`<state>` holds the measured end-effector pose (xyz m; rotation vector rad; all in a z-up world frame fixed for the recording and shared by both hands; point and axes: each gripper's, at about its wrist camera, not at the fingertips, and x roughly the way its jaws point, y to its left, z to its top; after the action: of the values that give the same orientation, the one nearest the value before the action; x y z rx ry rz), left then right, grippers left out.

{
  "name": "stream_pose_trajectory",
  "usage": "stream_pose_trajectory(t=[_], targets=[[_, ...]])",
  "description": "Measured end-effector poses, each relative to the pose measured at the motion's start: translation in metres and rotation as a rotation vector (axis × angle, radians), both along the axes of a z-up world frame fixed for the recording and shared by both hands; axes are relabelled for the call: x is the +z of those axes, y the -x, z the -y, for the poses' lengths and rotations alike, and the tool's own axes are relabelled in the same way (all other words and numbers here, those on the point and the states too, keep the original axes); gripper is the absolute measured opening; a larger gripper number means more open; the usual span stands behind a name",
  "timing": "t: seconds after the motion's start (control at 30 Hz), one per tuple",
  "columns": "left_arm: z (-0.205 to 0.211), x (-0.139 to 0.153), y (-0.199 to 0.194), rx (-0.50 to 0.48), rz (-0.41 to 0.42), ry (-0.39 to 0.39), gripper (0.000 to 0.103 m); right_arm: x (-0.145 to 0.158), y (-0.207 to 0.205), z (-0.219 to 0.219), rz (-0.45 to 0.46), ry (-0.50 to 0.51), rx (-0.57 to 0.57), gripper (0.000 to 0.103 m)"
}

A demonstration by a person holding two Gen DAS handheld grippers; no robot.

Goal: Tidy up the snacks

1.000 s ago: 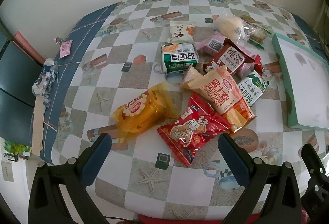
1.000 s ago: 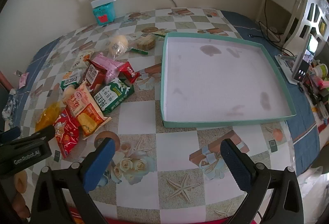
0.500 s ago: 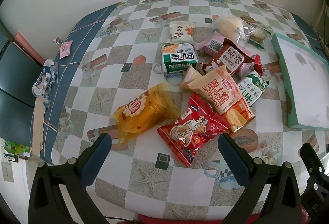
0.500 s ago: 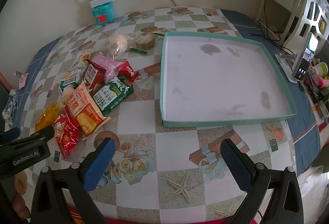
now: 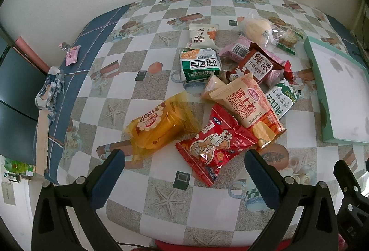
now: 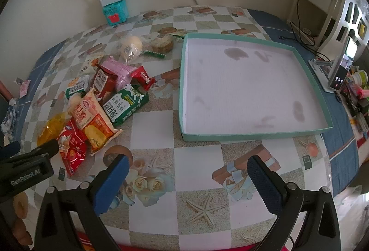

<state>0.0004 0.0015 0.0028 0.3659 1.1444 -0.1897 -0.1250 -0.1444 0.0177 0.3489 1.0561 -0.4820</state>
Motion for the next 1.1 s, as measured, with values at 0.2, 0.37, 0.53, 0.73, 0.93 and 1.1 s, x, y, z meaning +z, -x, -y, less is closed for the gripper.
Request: stream_pose_trajectory(t=[0.2,0.37,0.53,0.73,0.93,1.1], targets=[[0.0005,0.0002,-0.0001,0.000,-0.001,0.001,0.103,-0.0002,-0.0009,-0.0008,-0.004,0.004,0.001,0.103],[0.0007,0.0003,-0.0001,0.000,-0.001,0.001,0.103,-0.0005,-0.0009,-0.0012,-0.005,0.005,0.000,0.103],[0.0007,0.0002,0.0000,0.000,0.000,0.001,0.103,-0.0004,-0.0011,-0.0015,-0.005,0.004,0.001,0.103],[0.0007,0.0003,-0.0001,0.000,-0.001,0.001,0.103,-0.0003,-0.0012,-0.0021,-0.005,0.004,0.000,0.103],[-0.0008,0.0000,-0.0009,0.005,-0.003,0.004,0.103,-0.0003,-0.0012,-0.0029,-0.006,0.005,0.000,0.103],[-0.0048,0.0002,-0.0031,0.013,-0.009,0.015,0.103,-0.0014,-0.0034,-0.0079,-0.014,0.014,0.012,0.103]])
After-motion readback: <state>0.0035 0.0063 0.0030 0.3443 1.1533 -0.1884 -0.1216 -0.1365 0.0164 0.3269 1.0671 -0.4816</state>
